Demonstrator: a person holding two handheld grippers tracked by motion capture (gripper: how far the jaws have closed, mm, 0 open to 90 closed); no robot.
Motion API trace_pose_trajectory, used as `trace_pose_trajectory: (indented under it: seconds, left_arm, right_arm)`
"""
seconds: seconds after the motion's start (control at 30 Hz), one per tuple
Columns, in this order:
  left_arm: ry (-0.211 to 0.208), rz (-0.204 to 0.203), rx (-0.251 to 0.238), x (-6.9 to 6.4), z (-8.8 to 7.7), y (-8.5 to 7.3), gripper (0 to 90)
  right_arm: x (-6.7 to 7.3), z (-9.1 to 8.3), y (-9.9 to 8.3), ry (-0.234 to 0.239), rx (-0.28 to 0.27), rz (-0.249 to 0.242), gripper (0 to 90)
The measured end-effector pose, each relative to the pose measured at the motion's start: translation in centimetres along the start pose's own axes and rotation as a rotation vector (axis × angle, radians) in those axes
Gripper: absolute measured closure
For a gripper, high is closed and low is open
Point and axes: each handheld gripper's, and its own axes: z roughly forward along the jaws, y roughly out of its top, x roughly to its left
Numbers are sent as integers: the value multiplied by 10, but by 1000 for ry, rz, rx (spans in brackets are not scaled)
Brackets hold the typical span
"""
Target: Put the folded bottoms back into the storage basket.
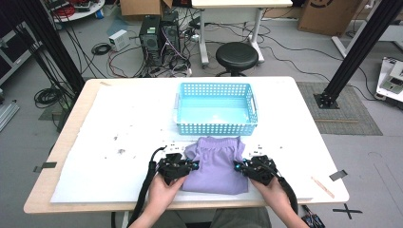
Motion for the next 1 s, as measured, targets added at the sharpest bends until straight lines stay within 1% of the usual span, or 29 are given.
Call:
trace_pose_trajectory:
  seconds: [0.13,0.2,0.3,0.37,0.43,0.5,0.6,0.7,0.73,0.8,0.83,0.93,1.0]
  left_arm:
    - [-19,26,-22,-4,-5,6,838]
    - [-22,44,-31,-7,-8,9,838]
    - [-27,58,-46,-9,-13,13,838]
    - [-31,66,-60,-10,-17,17,838]
    - [-33,82,-70,-11,-22,20,838]
    - [-37,89,-86,-12,-27,25,839]
    - [-53,86,-106,-12,-33,31,839]
    - [-56,92,-126,-11,-39,37,840]
    - [-53,95,-130,-11,-41,40,840]
    - [-39,125,-134,-12,-45,49,840]
    - [-37,141,-145,-13,-47,54,840]
    - [-25,168,-164,-12,-51,71,840]
    - [-16,173,-173,-8,-52,81,840]
  right_arm:
    - [-2,-7,2,5,-33,-2,851]
    - [-2,-11,3,6,-46,-1,851]
    - [-1,-17,7,11,-71,0,851]
    - [0,-20,10,14,-85,-6,851]
    - [2,-24,13,17,-98,-15,851]
    - [4,-28,18,19,-111,-24,851]
    - [7,-34,25,21,-129,-42,851]
    - [9,-41,34,16,-147,-66,851]
    - [10,-43,37,12,-157,-67,851]
    - [9,-47,45,9,-177,-72,851]
    - [8,-48,49,7,-184,-74,851]
    - [5,-50,62,-6,-199,-86,851]
    - [2,-51,72,-12,-213,-86,850]
